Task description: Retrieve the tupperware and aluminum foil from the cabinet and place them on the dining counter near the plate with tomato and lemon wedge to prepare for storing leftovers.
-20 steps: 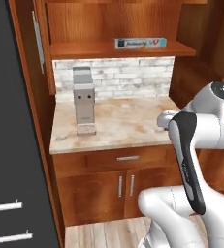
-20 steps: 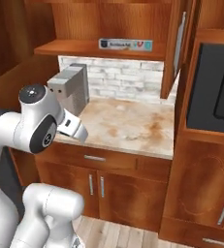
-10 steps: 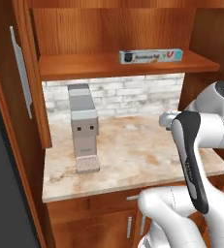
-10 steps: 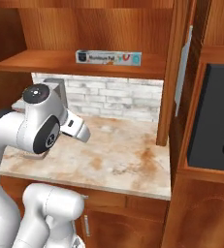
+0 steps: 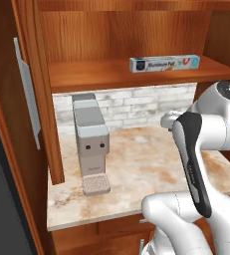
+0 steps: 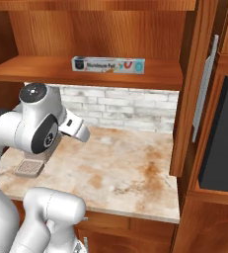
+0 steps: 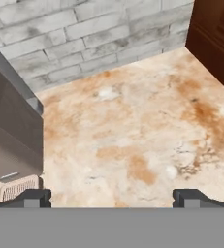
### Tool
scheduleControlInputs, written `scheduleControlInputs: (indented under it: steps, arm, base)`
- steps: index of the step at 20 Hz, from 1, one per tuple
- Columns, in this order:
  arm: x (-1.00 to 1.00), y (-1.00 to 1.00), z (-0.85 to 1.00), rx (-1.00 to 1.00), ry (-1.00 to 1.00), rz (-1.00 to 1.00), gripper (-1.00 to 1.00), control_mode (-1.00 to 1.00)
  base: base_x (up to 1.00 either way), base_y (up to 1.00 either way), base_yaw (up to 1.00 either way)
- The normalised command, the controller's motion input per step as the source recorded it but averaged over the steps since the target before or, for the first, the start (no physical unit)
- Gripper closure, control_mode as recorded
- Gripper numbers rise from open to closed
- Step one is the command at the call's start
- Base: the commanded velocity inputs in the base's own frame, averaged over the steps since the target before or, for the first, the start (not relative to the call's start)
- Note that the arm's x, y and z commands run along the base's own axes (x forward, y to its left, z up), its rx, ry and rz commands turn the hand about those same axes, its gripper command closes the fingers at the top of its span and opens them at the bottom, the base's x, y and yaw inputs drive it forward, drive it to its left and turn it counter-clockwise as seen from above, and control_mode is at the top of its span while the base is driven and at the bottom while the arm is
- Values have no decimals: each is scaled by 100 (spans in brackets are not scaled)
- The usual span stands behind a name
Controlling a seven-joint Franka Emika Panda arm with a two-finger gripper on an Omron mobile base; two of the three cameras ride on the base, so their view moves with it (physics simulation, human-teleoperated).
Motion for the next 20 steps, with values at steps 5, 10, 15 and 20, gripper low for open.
scheduleControlInputs:
  steps: [5,10,15,20]
  arm:
    - [1,17,85,-3,-11,0,-100,-100]
    - [12,21,67,-5,-1,-1,-100,-100]
    - [24,39,62,-6,0,-7,-100,-100]
    - [46,30,20,-5,0,-11,-100,-100]
  base:
    - [0,0,0]
    - [0,0,0]
    - [0,0,0]
    - [0,0,0]
